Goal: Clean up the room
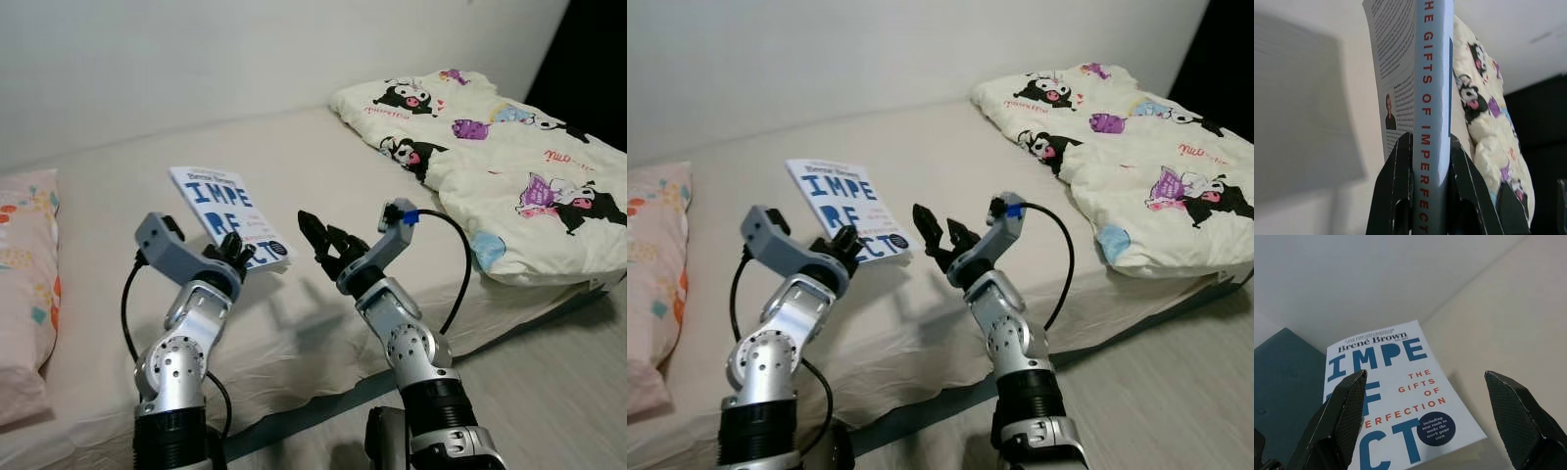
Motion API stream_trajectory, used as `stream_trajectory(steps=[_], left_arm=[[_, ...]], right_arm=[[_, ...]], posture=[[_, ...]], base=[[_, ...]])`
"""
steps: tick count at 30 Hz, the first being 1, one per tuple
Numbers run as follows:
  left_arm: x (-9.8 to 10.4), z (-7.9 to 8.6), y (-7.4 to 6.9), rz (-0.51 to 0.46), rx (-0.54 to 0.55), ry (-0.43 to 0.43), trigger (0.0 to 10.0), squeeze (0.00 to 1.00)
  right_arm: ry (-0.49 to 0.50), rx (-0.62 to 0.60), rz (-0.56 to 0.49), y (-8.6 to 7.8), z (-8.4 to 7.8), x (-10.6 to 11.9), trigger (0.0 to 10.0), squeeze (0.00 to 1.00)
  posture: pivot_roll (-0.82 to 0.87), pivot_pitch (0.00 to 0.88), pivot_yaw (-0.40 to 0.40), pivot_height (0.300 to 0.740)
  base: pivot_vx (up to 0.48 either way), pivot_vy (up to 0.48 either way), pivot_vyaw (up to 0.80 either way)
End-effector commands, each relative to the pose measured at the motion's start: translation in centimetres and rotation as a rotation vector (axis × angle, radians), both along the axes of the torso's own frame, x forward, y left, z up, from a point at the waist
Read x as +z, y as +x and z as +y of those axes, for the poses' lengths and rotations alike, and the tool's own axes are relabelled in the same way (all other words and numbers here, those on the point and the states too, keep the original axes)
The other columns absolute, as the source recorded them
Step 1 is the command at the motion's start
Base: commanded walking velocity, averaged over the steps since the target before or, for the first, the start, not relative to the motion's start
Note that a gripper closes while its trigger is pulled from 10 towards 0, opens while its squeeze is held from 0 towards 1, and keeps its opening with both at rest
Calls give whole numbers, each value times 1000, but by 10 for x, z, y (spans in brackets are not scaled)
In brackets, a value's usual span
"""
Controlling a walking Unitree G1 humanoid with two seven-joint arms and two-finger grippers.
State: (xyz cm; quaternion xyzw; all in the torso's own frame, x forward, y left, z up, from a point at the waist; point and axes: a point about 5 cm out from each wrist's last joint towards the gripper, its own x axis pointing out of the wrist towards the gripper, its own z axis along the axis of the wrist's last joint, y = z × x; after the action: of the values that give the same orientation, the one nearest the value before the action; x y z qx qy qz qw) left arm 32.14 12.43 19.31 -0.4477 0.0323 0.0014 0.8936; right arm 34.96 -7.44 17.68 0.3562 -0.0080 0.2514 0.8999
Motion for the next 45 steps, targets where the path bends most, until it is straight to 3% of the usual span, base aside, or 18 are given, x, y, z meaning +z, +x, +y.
stream_trajectory(steps=[1, 12, 19, 20, 21, 24, 34, 45], left_arm=[[13, 2, -1, -67, 5, 7, 0, 0], [13, 12, 0, -85, 39, 60, 0, 0], [12, 18, 0, -88, 63, 119, 0, 0], [12, 20, 0, -87, 68, 154, 8784, 0], [11, 23, 1, -85, 79, 193, 10000, 0], [9, 29, 2, -82, 95, 262, 10000, 0], [12, 50, 6, -89, 160, 314, 10000, 0], [13, 54, 5, -110, 171, 357, 10000, 0]], right_arm=[[11, 8, 10, 0, 1, 0, 10000, 0], [-25, 4, -21, -1, 2, 0, 10000, 0], [-50, 18, -53, -5, 5, 1, 10000, 0], [-58, 22, -54, -6, 5, 0, 10000, 0], [-62, 25, -55, -7, 5, -1, 10000, 0], [-72, 31, -60, -8, 4, -1, 10000, 0], [-95, 51, -66, -11, 2, -4, 10000, 0], [-110, 68, -72, -13, 4, -5, 10000, 0]], posture=[[-25, 119, 1, 578], [-27, 116, -4, 613], [-29, 116, -3, 613], [-30, 117, -3, 613], [-31, 117, -3, 613], [-30, 116, -4, 613], [-31, 115, -5, 613], [-34, 103, -8, 613]], base=[[0, 0, 0], [0, 0, 0], [0, 0, 0], [0, 0, 0], [0, 0, 0], [0, 0, 0], [0, 0, 0], [0, 0, 0]])
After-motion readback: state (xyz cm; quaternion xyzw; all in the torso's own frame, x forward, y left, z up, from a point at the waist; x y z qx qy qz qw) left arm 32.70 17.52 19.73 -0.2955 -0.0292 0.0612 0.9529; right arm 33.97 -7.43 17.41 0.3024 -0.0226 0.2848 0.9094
